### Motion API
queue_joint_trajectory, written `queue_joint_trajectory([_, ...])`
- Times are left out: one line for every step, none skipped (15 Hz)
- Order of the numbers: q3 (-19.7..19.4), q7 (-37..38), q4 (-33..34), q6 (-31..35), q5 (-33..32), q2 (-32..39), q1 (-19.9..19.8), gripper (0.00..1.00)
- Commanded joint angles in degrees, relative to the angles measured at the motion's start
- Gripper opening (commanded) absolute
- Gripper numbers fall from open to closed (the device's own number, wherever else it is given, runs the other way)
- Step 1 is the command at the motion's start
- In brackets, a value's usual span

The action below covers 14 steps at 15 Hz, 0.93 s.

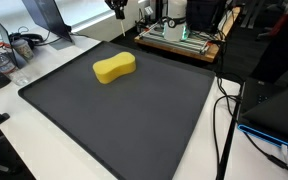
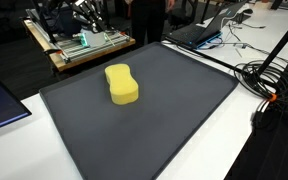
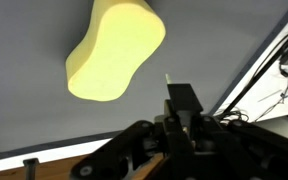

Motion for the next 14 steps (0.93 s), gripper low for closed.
queue_joint_trajectory([7.50,-2.72,-0.02,10.13,0.75,0.67,-0.50,0.03])
queue_joint_trajectory([10.16,-2.53,-0.03,12.95,0.24,0.89,-1.06,0.03])
queue_joint_trajectory([13.00,-2.26,-0.05,15.62,-0.40,1.15,-1.76,0.03])
queue_joint_trajectory([15.95,-2.20,-0.07,18.22,-0.59,1.39,-2.38,0.03])
queue_joint_trajectory([19.20,-2.05,-0.08,21.04,-0.67,1.78,-3.19,0.03])
queue_joint_trajectory([22.72,-2.03,-0.09,23.61,-0.52,2.12,-4.08,0.03])
queue_joint_trajectory([26.57,-1.77,-0.10,26.03,-0.69,2.41,-5.41,0.03])
queue_joint_trajectory([30.75,-1.74,-0.10,28.06,-0.73,2.67,-6.83,0.03])
queue_joint_trajectory([34.71,-2.00,-0.10,30.18,-0.70,2.90,-8.35,0.03])
queue_joint_trajectory([38.90,-2.21,-0.10,31.83,-0.75,2.90,-10.20,0.03])
queue_joint_trajectory([43.25,-2.52,-0.10,33.16,-0.67,2.68,-12.10,0.03])
queue_joint_trajectory([47.66,-2.79,-0.10,33.86,-0.63,2.10,-14.21,0.03])
queue_joint_trajectory([51.81,-3.48,-0.10,34.01,-0.20,1.25,-15.98,0.03])
queue_joint_trajectory([55.63,-4.23,-0.05,33.00,0.07,0.15,-17.59,0.03])
